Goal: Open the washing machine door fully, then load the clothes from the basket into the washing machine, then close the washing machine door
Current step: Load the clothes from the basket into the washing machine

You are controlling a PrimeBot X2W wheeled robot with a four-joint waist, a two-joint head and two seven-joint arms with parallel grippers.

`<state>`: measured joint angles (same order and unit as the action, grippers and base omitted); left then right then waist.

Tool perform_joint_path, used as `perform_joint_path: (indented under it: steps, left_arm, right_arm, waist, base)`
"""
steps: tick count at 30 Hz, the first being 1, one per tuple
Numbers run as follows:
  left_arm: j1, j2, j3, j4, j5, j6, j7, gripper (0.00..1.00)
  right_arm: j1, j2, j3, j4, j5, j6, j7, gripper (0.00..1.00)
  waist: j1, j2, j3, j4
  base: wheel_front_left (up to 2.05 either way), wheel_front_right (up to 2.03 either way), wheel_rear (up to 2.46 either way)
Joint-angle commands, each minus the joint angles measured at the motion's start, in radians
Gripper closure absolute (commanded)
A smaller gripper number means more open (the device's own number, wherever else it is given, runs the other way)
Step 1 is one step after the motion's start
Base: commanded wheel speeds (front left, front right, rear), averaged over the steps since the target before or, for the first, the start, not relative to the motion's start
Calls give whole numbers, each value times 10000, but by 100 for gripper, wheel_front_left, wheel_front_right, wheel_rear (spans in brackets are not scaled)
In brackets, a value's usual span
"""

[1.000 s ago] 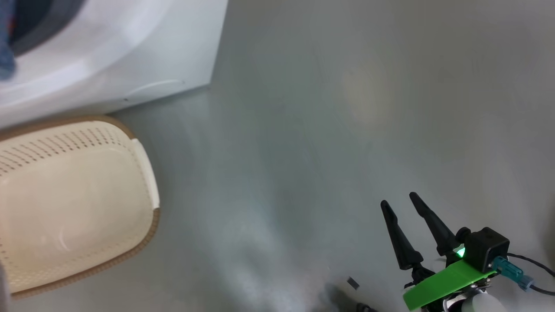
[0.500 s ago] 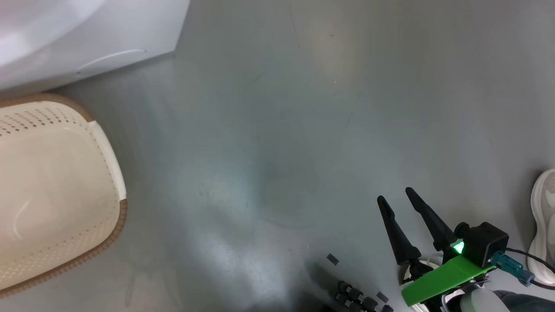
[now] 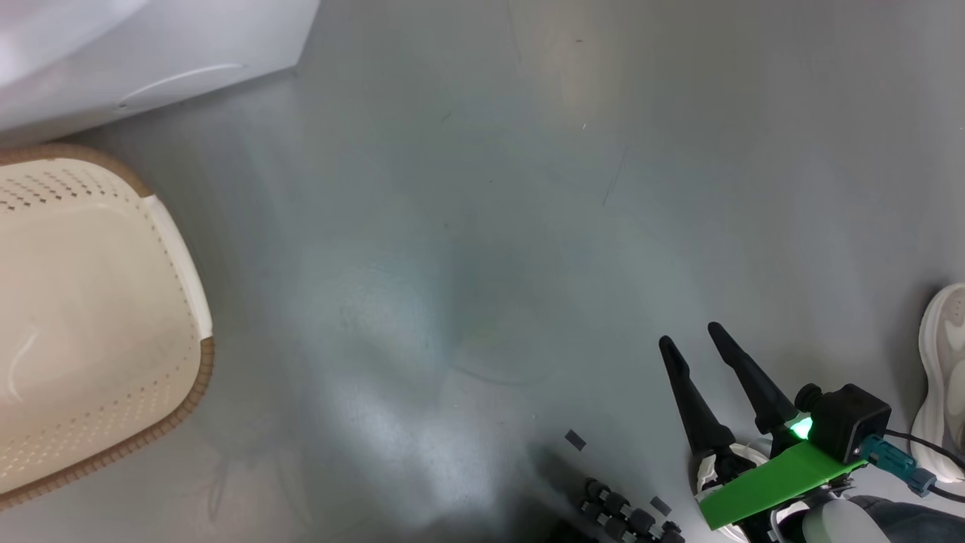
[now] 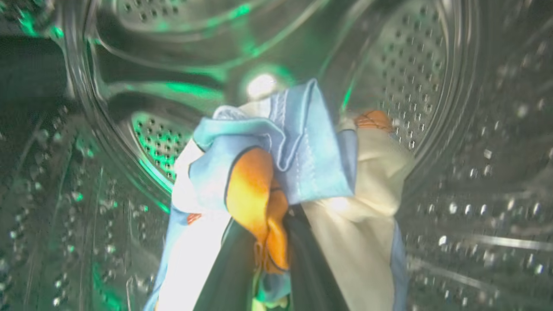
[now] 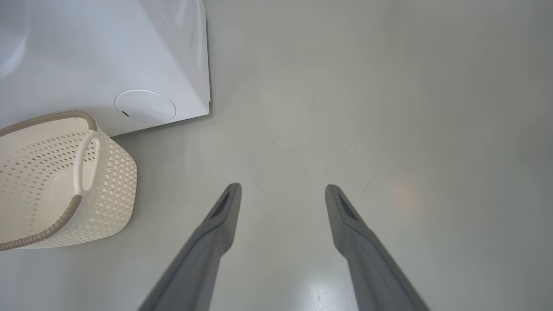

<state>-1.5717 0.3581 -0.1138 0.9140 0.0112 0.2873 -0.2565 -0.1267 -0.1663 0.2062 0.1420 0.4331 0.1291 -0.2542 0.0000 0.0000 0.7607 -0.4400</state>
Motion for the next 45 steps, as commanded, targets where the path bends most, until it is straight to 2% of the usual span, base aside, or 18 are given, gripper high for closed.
perform_joint_path:
  steps: [1,3,4,6,7,8,15,19,24,28,38,45]
  left_arm:
    - [158,362,-86,227,104,89,-51,100]
    - [91,313,-114,715,94,166,-12,100]
    - [40,270,-116,931,71,207,18,95]
    - [-49,134,-124,1307,19,294,44,60]
    - [-65,68,-152,1487,18,345,43,7]
    - [-79,9,-162,1671,5,406,56,0]
    - [-120,-247,-298,2545,2,716,162,0]
    - [-59,-482,-554,3016,181,1078,429,0]
    - [312,-1146,-362,3239,-194,1633,355,0]
    - [587,-1520,-322,3328,-377,1783,263,0]
    - [1785,-2281,-150,2851,-967,1517,-35,0]
    - [3007,-2554,-294,1504,-1066,1277,-50,0]
  right_arm:
    - [157,-192,138,-148,51,16,-76,0]
    - [155,-191,137,-142,74,16,-76,0]
    - [151,-197,143,-133,79,16,-76,0]
    - [140,-203,125,-113,89,16,-76,0]
    - [142,-212,120,-101,88,16,-76,0]
    - [150,-226,116,-106,94,16,-76,0]
    - [194,-295,-48,-151,98,16,-76,0]
    - [295,-339,-206,-120,53,16,-76,0]
    - [293,-391,-387,-72,-22,16,-76,0]
    - [330,-407,-571,-100,-74,16,-76,0]
    - [551,-372,-947,-58,-231,16,-76,0]
    - [637,-360,-1107,-104,-322,16,-76,0]
  waist:
    - [0,0,4,47]
    - [0,0,-2,99]
    - [0,0,-7,127]
    - [0,0,-24,203]
    - [0,0,-68,247]
    - [0,0,-118,285]
    - [0,0,-502,493]
    - [0,0,-776,749]
    - [0,0,-1185,1225]
    - [0,0,-1412,1514]
    - [0,0,-2053,2184]
    - [0,0,-2321,2617]
  base:
    - [0,0,0]
    - [0,0,0]
    - [0,0,0]
    - [0,0,0]
    - [0,0,0]
    - [0,0,0]
    - [0,0,0]
    - [0,0,0]
    - [0,0,0]
    - [0,0,0]
    - [0,0,0]
    - [0,0,0]
